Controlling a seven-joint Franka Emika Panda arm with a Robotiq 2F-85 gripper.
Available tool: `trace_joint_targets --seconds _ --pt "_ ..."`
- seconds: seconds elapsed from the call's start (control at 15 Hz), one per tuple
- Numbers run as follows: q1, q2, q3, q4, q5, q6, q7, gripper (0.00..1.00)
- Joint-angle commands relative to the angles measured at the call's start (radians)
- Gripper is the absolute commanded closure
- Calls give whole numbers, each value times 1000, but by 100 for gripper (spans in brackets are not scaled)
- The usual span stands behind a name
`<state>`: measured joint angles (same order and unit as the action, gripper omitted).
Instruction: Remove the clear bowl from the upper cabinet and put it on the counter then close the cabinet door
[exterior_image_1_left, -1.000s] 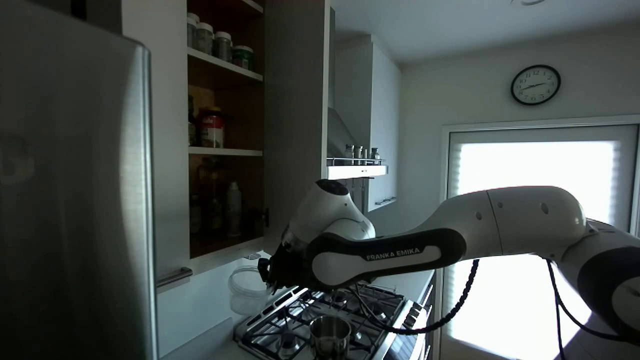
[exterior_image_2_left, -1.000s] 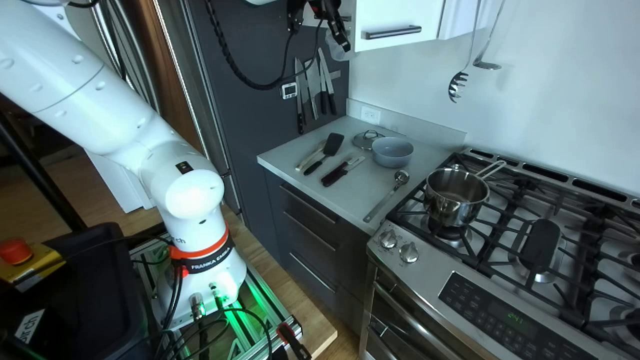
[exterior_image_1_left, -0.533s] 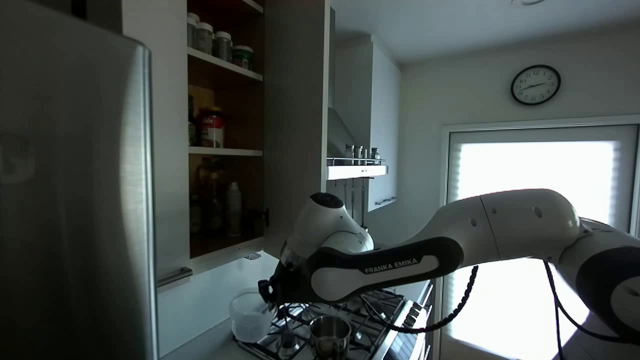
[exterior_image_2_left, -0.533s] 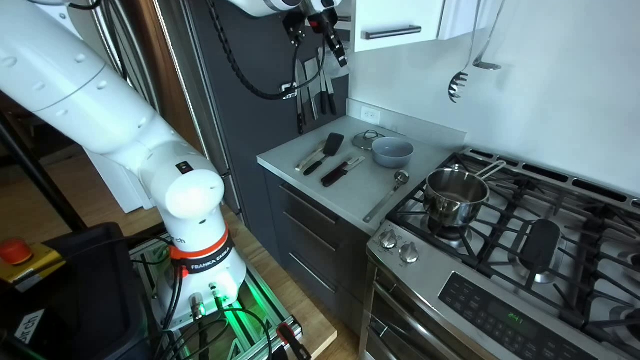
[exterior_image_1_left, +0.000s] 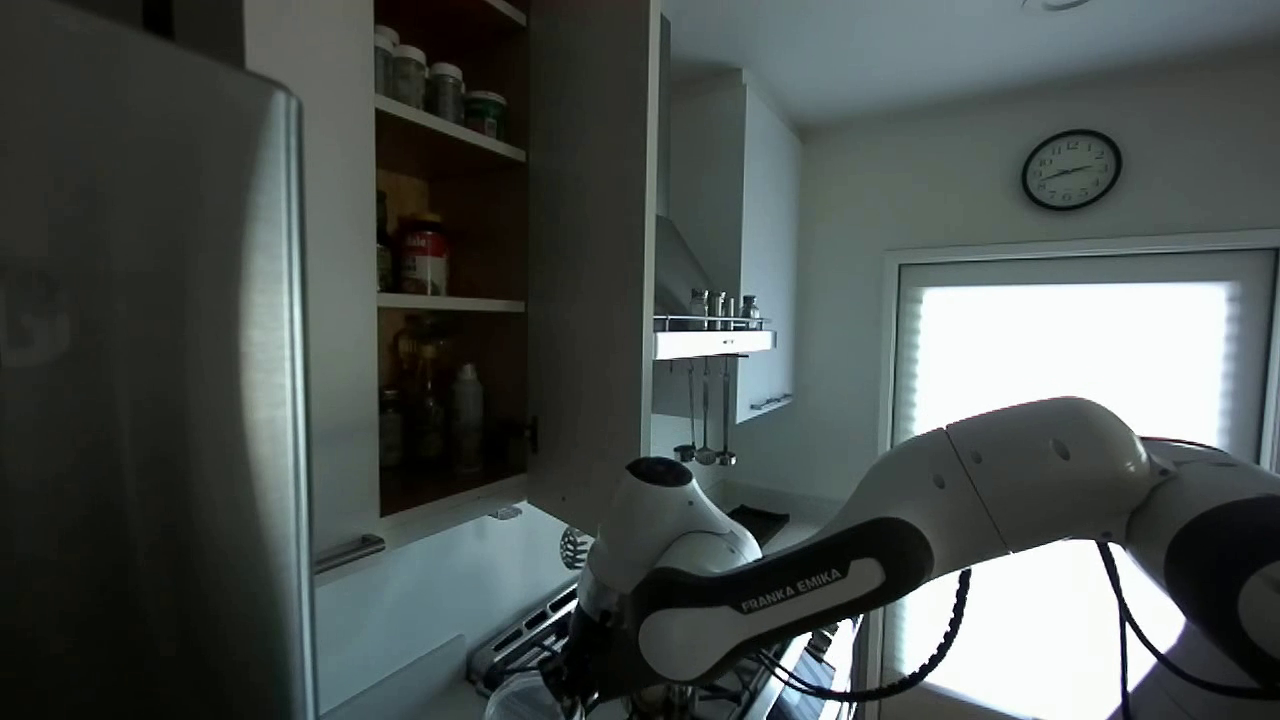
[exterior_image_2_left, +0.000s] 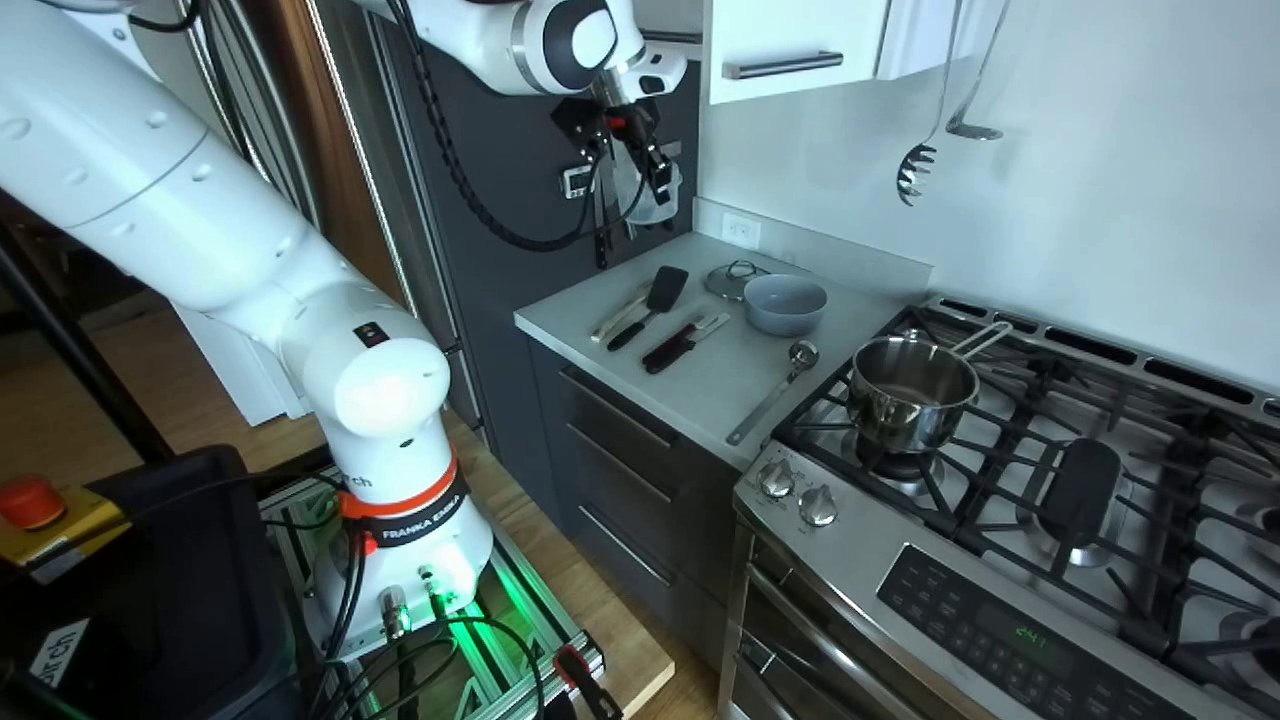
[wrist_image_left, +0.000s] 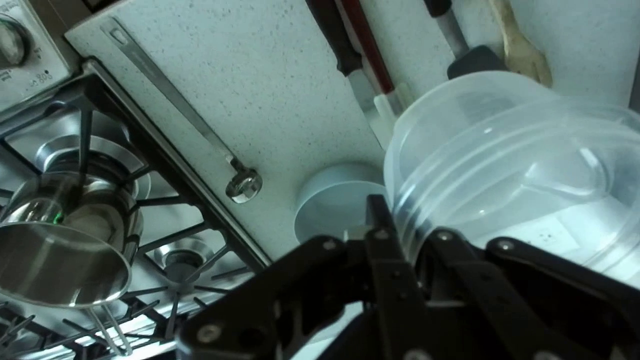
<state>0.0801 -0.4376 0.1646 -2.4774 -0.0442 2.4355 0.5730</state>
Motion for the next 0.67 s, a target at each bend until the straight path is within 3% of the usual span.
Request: trace_joint_targets --seconds 0.0,0.2,0.27,0.6 --pt "9 -41 -8 -115 57 51 -110 98" --pt "-12 -37 0 -168 61 67 -136 98" --pt "-19 -9 15 -114 50 52 -121 90" --pt "-23 -11 15 -142 50 52 -121 90"
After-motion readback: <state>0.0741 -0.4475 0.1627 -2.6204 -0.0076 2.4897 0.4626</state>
